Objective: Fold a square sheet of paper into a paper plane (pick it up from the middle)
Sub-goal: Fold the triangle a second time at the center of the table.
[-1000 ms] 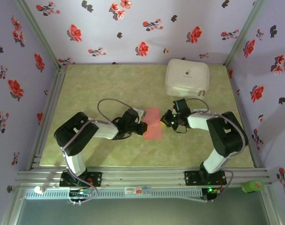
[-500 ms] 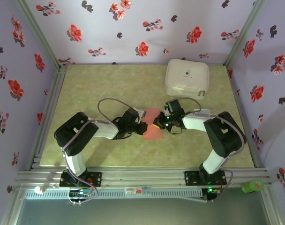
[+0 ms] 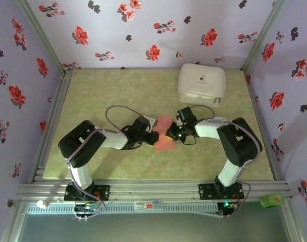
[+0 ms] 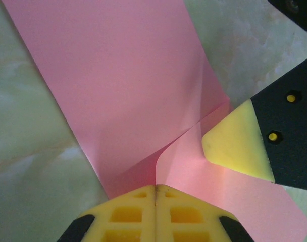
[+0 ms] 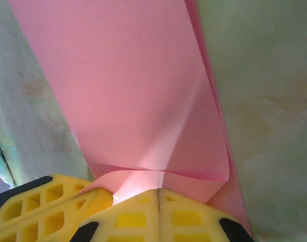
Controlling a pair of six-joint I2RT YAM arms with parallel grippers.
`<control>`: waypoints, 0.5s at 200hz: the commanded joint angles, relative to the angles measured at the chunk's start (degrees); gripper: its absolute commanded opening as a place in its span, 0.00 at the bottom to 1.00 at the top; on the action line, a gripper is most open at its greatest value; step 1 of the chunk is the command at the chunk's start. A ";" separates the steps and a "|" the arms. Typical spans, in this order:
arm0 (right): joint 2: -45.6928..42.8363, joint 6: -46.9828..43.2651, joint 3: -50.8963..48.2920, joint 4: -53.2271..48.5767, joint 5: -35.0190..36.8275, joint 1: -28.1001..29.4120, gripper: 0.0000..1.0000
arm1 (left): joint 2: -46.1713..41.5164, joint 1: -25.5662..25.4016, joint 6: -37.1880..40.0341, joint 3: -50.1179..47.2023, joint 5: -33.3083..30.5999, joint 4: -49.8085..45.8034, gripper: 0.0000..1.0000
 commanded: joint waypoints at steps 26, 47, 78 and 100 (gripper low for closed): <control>0.74 -2.14 -0.08 -5.89 3.69 -0.14 0.00 | -6.23 1.19 -1.66 3.49 -1.20 -8.60 0.30; 1.04 -2.11 0.00 -5.67 3.62 -0.07 0.00 | -9.01 1.87 -4.31 4.90 -1.41 -12.28 0.34; 0.76 -1.81 -0.21 -5.58 4.15 -0.14 0.00 | -10.86 1.94 -8.86 5.97 1.45 -14.86 0.27; 0.77 -1.59 -0.28 -5.58 4.23 -0.14 0.00 | -8.81 1.82 -11.82 7.22 9.62 -13.80 0.13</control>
